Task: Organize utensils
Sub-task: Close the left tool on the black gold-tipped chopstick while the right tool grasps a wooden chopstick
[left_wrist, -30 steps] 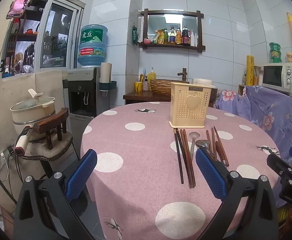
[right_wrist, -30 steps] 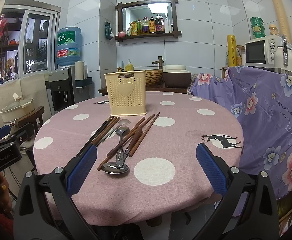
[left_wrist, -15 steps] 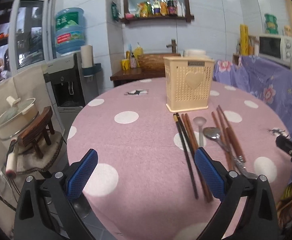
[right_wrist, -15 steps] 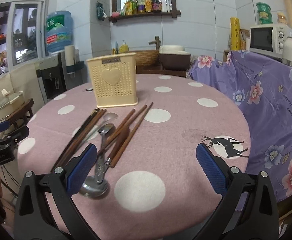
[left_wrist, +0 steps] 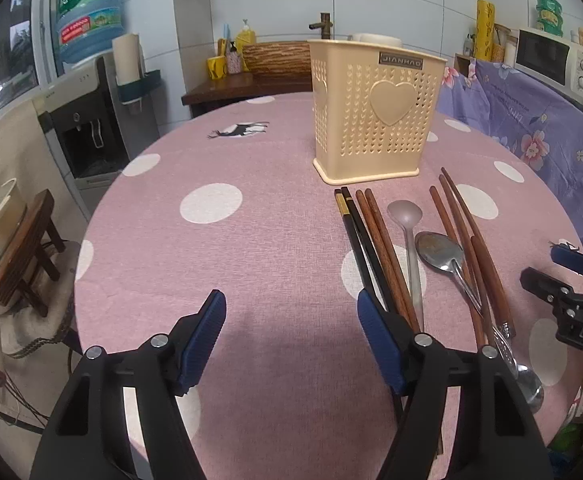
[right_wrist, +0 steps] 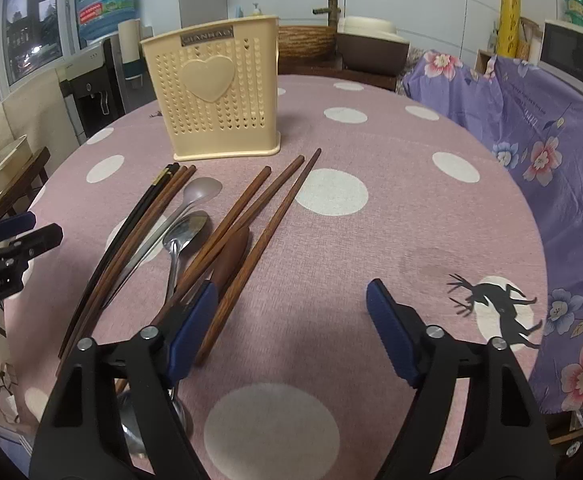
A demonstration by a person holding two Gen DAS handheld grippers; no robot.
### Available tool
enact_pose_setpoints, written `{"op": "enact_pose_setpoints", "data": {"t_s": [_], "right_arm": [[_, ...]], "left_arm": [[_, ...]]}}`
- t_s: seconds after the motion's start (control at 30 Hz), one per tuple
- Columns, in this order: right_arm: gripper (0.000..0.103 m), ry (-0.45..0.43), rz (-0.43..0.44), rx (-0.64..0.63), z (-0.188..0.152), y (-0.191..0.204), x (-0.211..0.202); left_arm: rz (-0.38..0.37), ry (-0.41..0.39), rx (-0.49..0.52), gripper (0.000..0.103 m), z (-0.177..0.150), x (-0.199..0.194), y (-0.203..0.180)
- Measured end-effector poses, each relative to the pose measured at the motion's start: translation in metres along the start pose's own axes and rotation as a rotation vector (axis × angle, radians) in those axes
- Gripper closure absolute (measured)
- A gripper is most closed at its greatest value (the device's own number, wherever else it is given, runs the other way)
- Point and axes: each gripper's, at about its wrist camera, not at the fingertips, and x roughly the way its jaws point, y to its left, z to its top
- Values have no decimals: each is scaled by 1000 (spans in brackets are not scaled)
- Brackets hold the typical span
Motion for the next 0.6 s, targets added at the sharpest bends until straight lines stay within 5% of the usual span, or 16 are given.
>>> {"op": "enact_pose_setpoints", "data": {"t_s": [0.23, 0.6], "right_arm": [[30, 10, 2, 29, 14, -1, 7], [30, 16, 0, 29, 12, -1, 12]], "left_arm": [[-30, 40, -78, 36, 18, 17, 6], [-67, 149, -7, 53, 21, 49, -20]]}}
